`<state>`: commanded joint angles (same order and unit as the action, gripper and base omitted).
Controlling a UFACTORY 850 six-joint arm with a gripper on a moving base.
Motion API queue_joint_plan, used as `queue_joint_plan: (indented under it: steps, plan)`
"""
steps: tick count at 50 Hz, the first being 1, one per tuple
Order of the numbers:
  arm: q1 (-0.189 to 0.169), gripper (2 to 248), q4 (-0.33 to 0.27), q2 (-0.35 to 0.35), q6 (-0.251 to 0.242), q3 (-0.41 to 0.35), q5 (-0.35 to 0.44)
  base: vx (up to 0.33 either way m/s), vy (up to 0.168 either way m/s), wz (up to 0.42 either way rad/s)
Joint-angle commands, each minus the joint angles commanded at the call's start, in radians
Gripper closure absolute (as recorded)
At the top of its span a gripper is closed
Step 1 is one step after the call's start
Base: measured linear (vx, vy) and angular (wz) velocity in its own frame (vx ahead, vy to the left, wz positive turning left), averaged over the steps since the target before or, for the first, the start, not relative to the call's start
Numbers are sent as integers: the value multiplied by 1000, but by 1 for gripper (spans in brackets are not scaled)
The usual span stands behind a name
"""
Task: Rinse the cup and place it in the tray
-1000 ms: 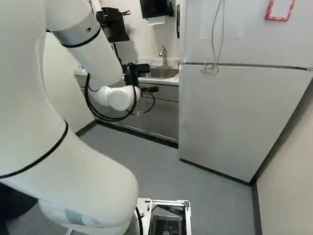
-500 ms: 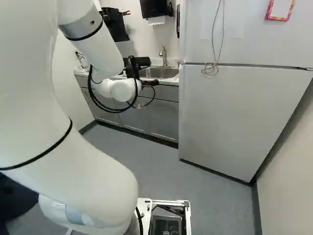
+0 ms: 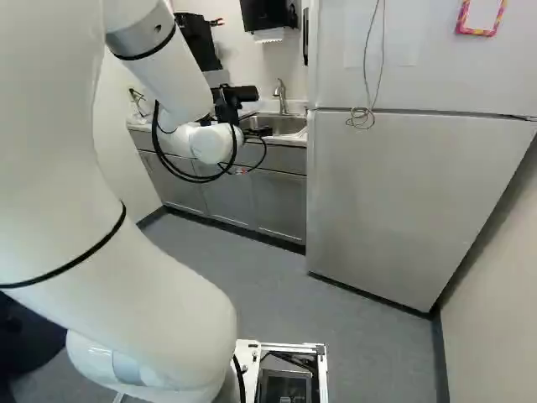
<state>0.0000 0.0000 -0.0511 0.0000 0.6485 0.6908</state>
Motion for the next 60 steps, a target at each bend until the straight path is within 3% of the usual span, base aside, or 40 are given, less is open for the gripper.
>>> queue_joint_plan:
  steps: [27, 60]
  plan:
    - [0, 3, 0, 14, 0, 74, -8, 0, 0, 0]
    - [0, 3, 0, 52, 0, 183, -74, 0, 0, 0]
